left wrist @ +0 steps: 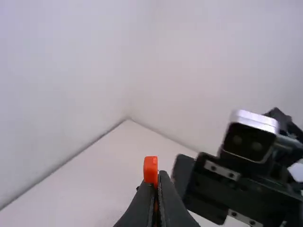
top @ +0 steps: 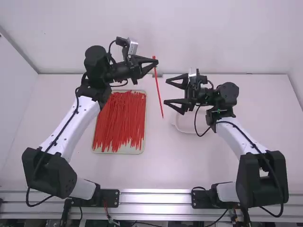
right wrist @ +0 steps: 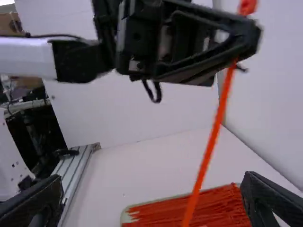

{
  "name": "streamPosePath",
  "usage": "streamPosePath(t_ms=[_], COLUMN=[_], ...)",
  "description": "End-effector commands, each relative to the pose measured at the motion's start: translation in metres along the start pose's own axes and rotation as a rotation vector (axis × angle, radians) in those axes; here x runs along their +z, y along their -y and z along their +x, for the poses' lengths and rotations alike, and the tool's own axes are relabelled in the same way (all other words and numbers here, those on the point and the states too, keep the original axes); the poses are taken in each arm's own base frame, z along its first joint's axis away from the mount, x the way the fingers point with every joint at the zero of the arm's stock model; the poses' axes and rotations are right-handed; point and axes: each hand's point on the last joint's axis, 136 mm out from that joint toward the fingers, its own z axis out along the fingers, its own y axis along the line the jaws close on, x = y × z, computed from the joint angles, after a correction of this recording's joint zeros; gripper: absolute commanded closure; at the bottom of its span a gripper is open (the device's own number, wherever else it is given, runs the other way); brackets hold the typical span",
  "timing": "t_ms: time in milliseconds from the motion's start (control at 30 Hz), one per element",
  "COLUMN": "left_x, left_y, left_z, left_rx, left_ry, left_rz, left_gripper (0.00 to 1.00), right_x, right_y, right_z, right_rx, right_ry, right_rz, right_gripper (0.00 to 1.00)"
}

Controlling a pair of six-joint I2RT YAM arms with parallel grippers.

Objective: Fasten the cable tie

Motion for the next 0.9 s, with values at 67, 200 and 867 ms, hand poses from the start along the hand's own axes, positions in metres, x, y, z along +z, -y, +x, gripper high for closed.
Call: streamPosePath(t_ms=[67, 200, 867], left_x=[-0.001, -0.003, -0.008], left_y=[-0.044, -0.079, -0.052], left_z=[0.005, 0.028, 0.068], left_rx=[-0.039, -0.136, -0.855], left_ry=[-0.006, -0.035, -0.221], left_rz=[-0.078, -0.125, 0.147], left_gripper=[0.98, 0.98, 0.98], right_x=[0.0, -0.001, -0.001], right_y=[-0.009, -0.009, -0.022], right_z=[0.006, 0.008, 0.035], right_rx=[-0.144, -0.153, -0.759], right_ry=[-0.022, -0.023, -0.014], right_rz=[-0.054, -0.053, -0.119], right_gripper=[0.0, 0.0, 0.0])
